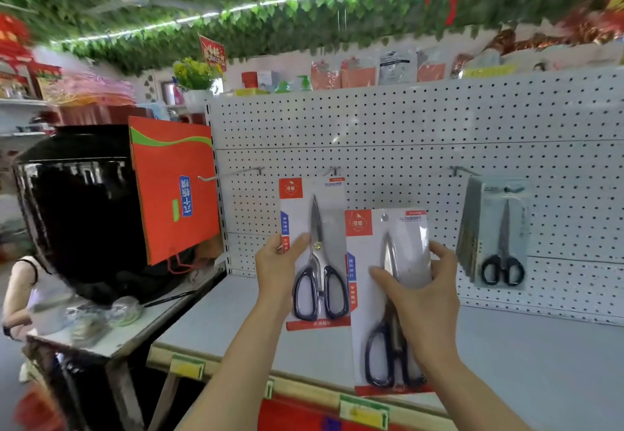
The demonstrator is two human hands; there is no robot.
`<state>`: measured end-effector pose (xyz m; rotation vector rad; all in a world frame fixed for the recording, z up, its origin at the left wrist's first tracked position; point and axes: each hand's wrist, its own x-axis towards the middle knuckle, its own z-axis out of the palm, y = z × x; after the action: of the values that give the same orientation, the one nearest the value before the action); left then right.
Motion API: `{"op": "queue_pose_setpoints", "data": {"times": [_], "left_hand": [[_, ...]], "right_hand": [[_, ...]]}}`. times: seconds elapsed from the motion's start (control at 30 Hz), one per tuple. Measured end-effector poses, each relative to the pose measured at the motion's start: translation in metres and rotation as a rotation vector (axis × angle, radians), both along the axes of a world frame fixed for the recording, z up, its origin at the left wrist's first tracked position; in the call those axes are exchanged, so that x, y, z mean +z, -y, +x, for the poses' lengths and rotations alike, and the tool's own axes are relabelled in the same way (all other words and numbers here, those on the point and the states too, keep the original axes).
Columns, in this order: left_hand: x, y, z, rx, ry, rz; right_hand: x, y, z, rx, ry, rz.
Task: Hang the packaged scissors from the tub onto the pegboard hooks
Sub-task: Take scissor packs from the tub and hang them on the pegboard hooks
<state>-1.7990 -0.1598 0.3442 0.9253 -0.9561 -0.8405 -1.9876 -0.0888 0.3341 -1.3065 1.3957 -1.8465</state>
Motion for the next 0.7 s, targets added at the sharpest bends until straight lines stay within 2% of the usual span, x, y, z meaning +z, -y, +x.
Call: {"op": "queue_pose_setpoints", "data": {"times": [0.3,0.7], "left_hand": [[0.0,0.056,0.014,-0.064,-0.021,0.029],[-0.013,0.072,0.017,-0.143,-0.053,-0.009]], "right_hand": [[0.004,0.029,0.023,-0.054,-0.047,-0.004],[0.011,0.05,0.042,-0.09,-0.075,-0.034]]}}
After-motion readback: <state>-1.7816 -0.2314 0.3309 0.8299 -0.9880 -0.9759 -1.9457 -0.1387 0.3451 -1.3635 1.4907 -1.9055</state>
